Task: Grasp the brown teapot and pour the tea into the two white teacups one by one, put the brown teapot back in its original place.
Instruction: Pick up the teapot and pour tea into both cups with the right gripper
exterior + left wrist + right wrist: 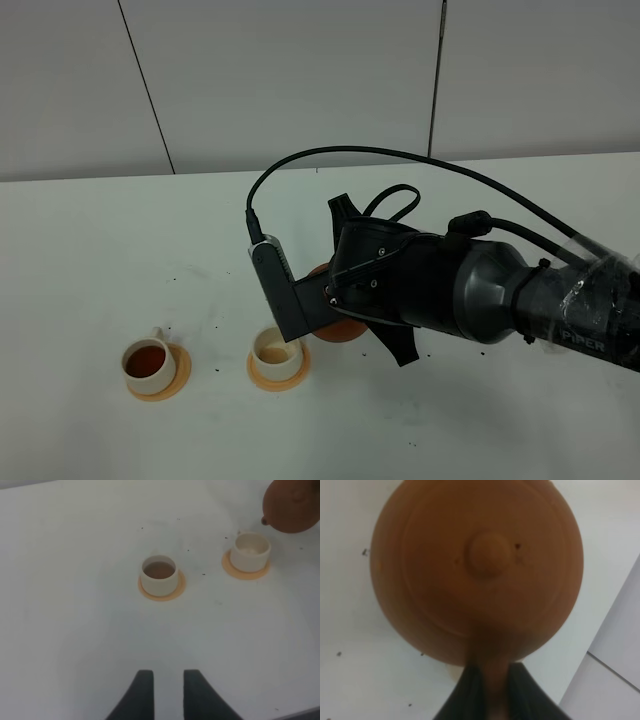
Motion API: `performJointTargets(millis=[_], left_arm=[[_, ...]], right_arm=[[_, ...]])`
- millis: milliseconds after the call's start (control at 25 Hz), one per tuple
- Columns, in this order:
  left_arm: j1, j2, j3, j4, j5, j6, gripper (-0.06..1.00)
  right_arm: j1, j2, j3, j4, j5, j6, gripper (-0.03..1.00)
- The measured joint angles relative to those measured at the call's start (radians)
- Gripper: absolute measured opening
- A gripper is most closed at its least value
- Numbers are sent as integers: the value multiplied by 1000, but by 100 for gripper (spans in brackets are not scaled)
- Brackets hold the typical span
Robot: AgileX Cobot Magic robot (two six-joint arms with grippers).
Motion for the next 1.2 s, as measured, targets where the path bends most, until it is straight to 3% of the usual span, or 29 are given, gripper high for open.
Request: performJointTargets(millis=[1200], left_arm=[[0,0,0,0,0,0,22]], right_arm=[[40,0,0,-84,19,0,10]])
